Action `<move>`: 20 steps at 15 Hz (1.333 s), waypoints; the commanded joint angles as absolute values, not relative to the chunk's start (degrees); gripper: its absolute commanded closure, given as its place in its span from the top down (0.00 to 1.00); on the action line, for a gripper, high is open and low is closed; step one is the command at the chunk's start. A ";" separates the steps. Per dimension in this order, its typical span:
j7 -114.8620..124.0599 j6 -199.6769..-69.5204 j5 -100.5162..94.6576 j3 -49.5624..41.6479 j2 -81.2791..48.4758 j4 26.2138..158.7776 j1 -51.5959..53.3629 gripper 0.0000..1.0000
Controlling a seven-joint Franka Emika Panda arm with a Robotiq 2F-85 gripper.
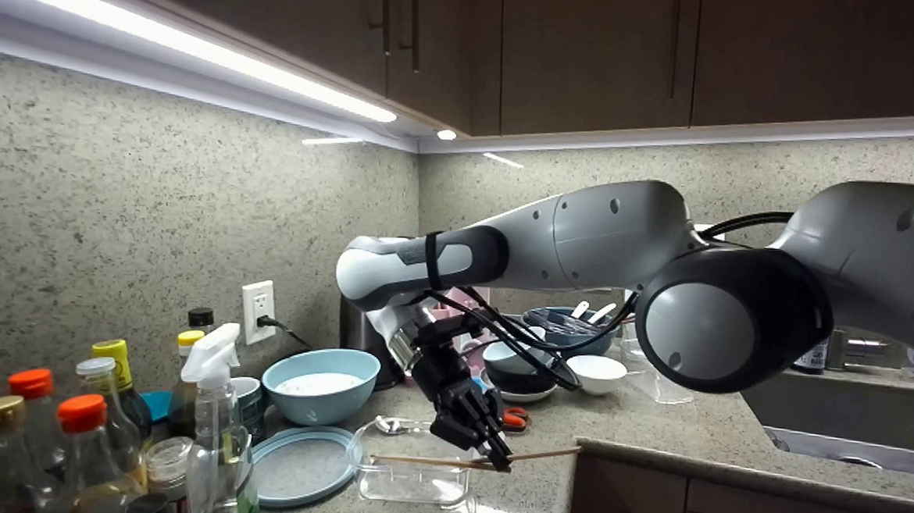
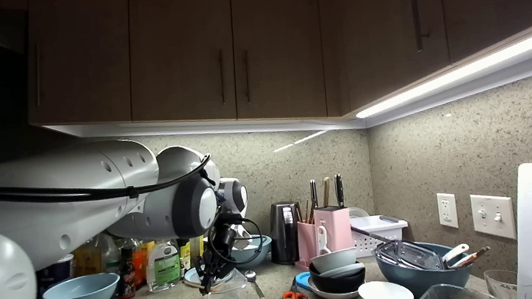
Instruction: Put the wood sticks in the the bowl
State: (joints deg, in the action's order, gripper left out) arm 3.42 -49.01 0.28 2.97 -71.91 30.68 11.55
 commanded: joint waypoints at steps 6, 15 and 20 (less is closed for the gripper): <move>1.19 -57.63 -1.97 2.10 -76.53 20.35 14.65 0.08; 2.60 -62.47 -0.75 2.10 -74.90 22.75 14.37 0.59; 2.72 -63.65 -0.38 2.36 -74.77 22.98 14.20 0.91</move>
